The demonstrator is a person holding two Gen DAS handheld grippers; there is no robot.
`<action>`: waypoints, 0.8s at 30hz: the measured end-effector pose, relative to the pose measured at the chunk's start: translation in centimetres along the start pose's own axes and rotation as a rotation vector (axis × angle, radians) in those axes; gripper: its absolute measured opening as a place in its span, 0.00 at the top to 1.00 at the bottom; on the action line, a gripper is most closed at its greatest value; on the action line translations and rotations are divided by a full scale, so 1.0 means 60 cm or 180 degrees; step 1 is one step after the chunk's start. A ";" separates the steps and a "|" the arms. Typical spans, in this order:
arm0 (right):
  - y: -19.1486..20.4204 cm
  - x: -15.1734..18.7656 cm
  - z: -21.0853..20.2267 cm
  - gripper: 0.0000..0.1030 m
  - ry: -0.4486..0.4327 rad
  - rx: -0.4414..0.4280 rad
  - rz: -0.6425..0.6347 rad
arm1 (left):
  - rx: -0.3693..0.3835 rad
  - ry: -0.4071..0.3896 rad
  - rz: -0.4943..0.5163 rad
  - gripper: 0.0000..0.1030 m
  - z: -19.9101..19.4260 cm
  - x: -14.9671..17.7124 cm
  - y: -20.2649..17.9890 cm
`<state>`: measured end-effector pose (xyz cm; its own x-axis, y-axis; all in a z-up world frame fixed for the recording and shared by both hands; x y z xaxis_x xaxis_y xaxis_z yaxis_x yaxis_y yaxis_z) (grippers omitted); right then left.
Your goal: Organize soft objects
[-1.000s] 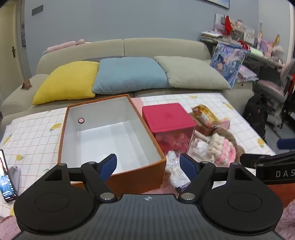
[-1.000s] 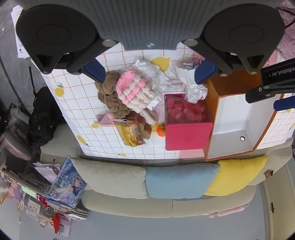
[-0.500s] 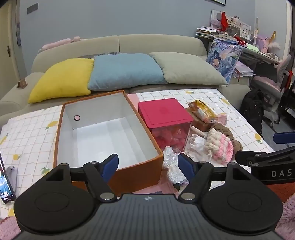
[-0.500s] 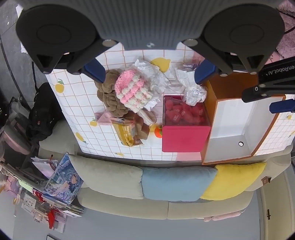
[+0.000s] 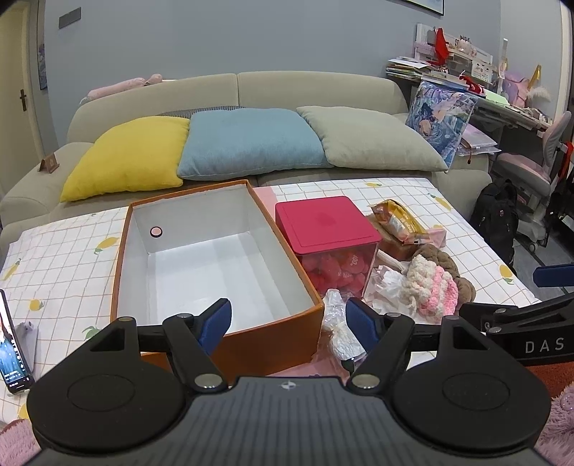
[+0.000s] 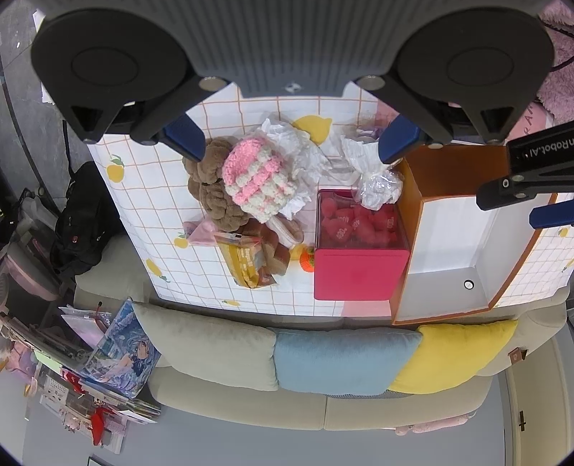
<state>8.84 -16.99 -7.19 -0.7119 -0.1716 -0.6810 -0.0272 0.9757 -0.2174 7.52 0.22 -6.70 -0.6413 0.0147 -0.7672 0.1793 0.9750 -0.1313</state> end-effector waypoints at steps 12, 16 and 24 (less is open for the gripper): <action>0.007 0.007 0.006 0.03 0.0060 -0.0010 -0.0041 | 0.0017 0.0066 0.0013 0.17 0.003 0.006 -0.003; 0.010 0.008 0.006 0.03 0.0064 -0.0012 -0.0065 | 0.0021 0.0078 0.0027 0.17 0.004 0.007 -0.004; 0.014 0.010 0.007 0.03 0.0088 -0.0010 -0.0098 | 0.0048 0.0102 0.0031 0.17 0.006 0.010 -0.009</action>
<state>8.69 -16.33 -8.05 -0.7297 -0.1977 -0.6545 -0.0515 0.9705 -0.2357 7.28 -0.36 -7.33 -0.6630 0.0315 -0.7480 0.1967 0.9713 -0.1334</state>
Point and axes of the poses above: each gripper's, at about its wrist camera, not at the fingertips, and z roughly the way its jaws point, y to its left, x to its underside, the point moved 10 cm from there along z, roughly the way its jaws point, and after that the axes turned 12 degrees about x, right-handed, at the moved point
